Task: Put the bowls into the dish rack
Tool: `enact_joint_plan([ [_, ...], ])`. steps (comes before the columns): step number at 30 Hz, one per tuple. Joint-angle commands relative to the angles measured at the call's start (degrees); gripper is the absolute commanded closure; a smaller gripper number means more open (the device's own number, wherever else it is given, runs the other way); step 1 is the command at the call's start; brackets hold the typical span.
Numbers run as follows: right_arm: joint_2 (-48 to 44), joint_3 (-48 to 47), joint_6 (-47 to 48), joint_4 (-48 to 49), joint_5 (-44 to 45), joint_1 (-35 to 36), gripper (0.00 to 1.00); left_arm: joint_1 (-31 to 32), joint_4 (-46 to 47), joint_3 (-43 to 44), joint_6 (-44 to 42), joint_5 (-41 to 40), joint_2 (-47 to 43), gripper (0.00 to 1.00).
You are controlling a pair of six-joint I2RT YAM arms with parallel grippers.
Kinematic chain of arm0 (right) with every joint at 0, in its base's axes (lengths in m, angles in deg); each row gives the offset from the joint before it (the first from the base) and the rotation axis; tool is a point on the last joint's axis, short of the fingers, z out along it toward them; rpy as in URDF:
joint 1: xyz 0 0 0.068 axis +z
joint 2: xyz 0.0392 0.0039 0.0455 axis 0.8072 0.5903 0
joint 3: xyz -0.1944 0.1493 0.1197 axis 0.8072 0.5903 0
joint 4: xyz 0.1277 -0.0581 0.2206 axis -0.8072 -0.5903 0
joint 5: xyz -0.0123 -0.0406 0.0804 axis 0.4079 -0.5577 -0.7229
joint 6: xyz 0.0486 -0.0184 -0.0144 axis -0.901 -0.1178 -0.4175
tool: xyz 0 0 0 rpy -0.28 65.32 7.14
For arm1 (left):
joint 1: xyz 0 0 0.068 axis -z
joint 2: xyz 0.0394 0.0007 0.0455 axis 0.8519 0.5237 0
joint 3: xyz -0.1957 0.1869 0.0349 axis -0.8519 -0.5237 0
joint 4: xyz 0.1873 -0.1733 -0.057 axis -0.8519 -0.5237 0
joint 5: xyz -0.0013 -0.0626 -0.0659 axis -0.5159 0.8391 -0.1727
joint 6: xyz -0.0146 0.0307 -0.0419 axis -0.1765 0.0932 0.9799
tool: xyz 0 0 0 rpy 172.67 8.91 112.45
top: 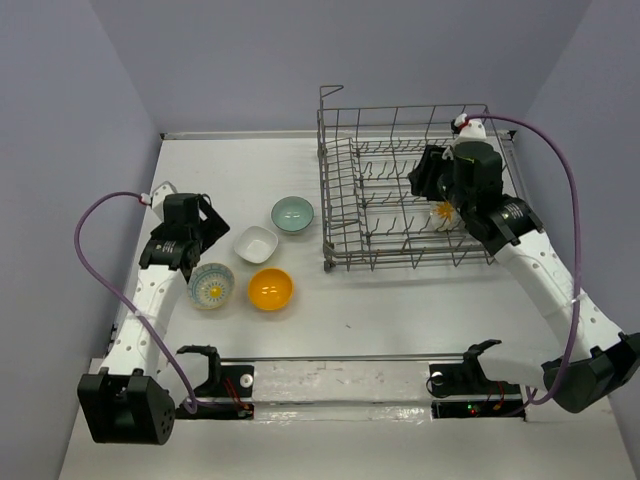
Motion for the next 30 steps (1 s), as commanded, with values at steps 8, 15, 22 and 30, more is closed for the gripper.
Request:
enact_joint_plan([
  [8, -2.79, 4.24, -1.38, 5.57, -4.85, 0.3, 0.46, -0.28, -1.9, -4.84, 9.83, 1.95, 1.64, 0.16],
  [15, -2.27, 5.21, -1.56, 6.45, -6.0, 0.3, 0.46, -0.28, -0.41, -7.83, 15.28, 2.38, 2.08, 0.23],
  [22, -1.74, 6.26, -1.65, 7.15, -7.05, 0.3, 0.47, -0.37, 1.26, -12.04, 18.27, 2.21, 2.69, 0.23],
  [30, -1.3, 6.88, -1.65, 7.42, -7.49, 0.3, 0.46, -0.37, 4.07, -13.72, 19.5, 1.68, 4.79, 0.23],
])
